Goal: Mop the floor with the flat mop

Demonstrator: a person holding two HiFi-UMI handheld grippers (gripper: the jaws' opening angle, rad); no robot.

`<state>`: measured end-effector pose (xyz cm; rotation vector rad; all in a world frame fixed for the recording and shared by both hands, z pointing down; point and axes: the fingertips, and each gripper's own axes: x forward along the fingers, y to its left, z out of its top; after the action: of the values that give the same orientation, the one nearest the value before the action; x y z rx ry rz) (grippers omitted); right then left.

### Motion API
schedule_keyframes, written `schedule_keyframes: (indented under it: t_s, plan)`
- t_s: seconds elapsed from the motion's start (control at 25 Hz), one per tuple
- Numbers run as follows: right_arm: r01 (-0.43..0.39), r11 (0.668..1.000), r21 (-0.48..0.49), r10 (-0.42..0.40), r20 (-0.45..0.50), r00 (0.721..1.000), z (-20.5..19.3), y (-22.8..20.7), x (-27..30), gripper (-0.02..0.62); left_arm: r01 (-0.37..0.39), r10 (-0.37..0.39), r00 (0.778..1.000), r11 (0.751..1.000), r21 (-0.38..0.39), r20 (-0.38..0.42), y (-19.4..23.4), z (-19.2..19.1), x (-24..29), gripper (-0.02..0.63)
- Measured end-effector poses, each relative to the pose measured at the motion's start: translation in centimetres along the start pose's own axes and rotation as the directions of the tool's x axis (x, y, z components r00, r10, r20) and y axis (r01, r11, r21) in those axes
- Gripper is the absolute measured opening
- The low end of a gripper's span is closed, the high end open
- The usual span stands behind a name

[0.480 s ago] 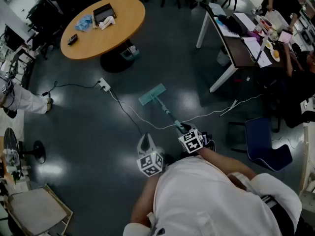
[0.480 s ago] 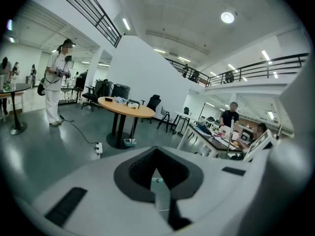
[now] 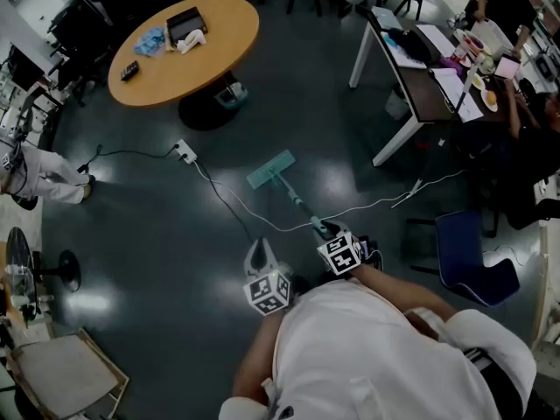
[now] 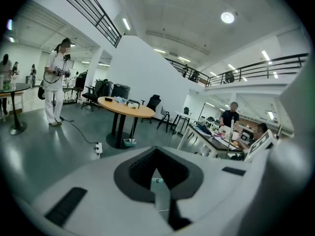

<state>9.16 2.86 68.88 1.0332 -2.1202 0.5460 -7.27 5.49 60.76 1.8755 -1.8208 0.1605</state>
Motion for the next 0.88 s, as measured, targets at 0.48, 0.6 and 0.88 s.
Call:
schedule_keyframes:
  t_s: [0.48, 0.6, 0.88]
  plan:
    - [-0.002, 1.000, -0.003, 0.002, -0.003, 1.000, 0.0, 0.3, -0.3, 0.120, 0.001, -0.001, 1.000, 0.999, 0.045, 0.001, -0.4, 0.3, 0.4, 0.005]
    - [-0.010, 1.000, -0.004, 0.010, 0.014, 1.000, 0.6, 0.6, -0.1, 0.120, -0.013, 0.013, 1.000, 0.998, 0.054, 0.001, 0.0, 0.4, 0.8, 0.005]
    - [0.008, 1.000, -0.006, -0.008, 0.017, 1.000, 3.9, -0.6, 5.0, 0.120, -0.055, 0.054, 0.998, 0.998, 0.038, 0.016, 1.7, 2.1, 2.4, 0.005]
